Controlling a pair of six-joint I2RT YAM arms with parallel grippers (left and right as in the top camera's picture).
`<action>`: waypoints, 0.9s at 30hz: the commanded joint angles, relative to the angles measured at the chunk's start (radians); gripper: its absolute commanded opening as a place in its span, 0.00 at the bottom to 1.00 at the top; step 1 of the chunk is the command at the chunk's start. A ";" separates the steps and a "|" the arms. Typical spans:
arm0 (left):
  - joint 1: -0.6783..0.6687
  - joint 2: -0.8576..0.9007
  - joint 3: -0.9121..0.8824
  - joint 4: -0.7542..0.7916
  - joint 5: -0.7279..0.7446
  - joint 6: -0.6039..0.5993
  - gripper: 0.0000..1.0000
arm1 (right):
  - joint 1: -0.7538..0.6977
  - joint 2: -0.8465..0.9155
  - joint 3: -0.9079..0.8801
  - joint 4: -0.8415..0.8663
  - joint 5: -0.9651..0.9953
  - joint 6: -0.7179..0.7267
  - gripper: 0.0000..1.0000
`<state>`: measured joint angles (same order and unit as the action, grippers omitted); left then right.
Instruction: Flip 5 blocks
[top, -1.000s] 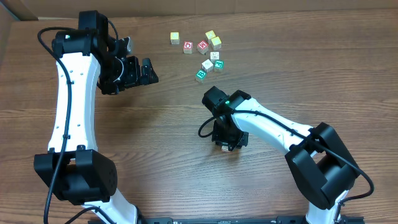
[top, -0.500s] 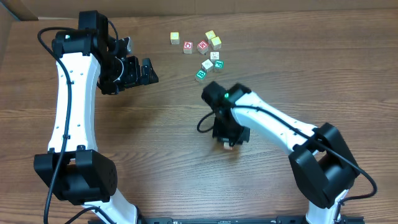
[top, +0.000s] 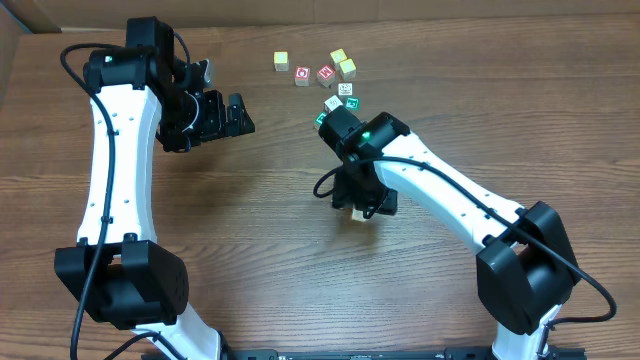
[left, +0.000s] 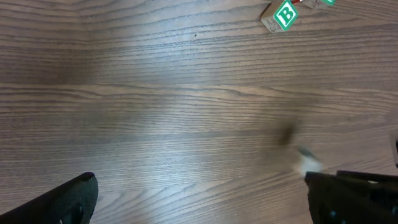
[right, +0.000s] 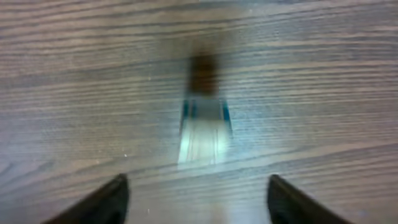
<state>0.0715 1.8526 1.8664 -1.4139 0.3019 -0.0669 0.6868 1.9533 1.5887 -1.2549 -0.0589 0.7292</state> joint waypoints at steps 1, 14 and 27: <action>-0.006 0.011 0.020 0.002 -0.006 0.011 1.00 | -0.003 -0.015 -0.031 0.019 0.014 0.000 0.79; -0.006 0.011 0.020 0.002 -0.006 0.011 1.00 | 0.001 -0.013 -0.106 0.172 0.039 -0.001 0.79; -0.006 0.011 0.020 0.002 -0.006 0.011 1.00 | 0.001 -0.012 -0.182 0.442 0.039 -0.312 0.65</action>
<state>0.0715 1.8526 1.8664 -1.4139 0.2996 -0.0669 0.6880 1.9537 1.4117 -0.8204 -0.0288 0.4774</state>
